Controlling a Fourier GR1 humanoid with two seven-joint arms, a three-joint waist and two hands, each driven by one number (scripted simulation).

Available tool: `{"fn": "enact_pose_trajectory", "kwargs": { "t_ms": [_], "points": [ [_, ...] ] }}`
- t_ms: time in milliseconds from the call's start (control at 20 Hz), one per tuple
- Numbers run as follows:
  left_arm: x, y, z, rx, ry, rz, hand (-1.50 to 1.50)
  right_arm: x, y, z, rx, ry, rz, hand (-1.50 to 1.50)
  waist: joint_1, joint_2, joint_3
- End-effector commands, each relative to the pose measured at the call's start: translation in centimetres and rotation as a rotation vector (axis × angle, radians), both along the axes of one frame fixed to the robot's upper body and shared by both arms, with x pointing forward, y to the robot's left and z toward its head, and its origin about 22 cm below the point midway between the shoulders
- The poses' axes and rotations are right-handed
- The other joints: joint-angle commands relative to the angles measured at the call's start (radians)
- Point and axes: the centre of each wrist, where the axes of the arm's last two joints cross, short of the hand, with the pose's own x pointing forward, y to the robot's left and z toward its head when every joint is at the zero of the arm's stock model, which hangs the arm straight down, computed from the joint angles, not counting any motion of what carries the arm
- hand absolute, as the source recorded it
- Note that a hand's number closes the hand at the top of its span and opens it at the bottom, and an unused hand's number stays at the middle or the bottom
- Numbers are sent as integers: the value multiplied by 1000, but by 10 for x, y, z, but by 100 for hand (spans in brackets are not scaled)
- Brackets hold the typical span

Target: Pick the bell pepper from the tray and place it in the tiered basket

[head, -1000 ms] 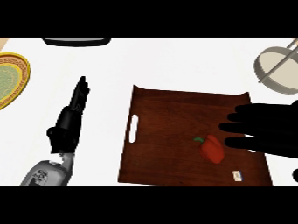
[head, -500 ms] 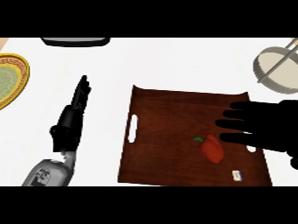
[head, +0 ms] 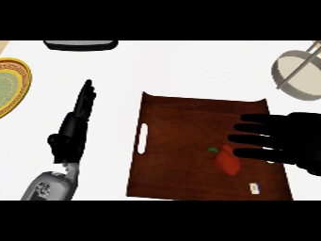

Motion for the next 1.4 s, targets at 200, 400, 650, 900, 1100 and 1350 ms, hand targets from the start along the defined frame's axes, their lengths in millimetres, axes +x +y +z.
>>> {"fn": "enact_pose_trajectory", "kwargs": {
  "t_ms": [200,400,650,900,1100,1350],
  "points": [
    [-9,-12,0,8,13,-2,0,20,-15,-29,-18,35,-35,-150,-4,-2,0],
    [6,4,7,-1,12,-2,0,34,-19,-19,-27,61,-57,-150,-5,0,-1],
    [-8,-6,2,7,20,-6,0,43,25,-63,-72,99,-42,-150,9,1,0],
    [14,2,-6,2,8,15,0,41,18,-51,-48,117,-5,-150,-7,0,-1],
    [8,10,-2,-6,26,7,0,44,13,-48,-79,135,-7,-150,-5,-1,-1],
    [5,6,-6,-11,7,-8,0,44,17,-63,-50,156,12,-150,-6,-1,-1]
  ]
}}
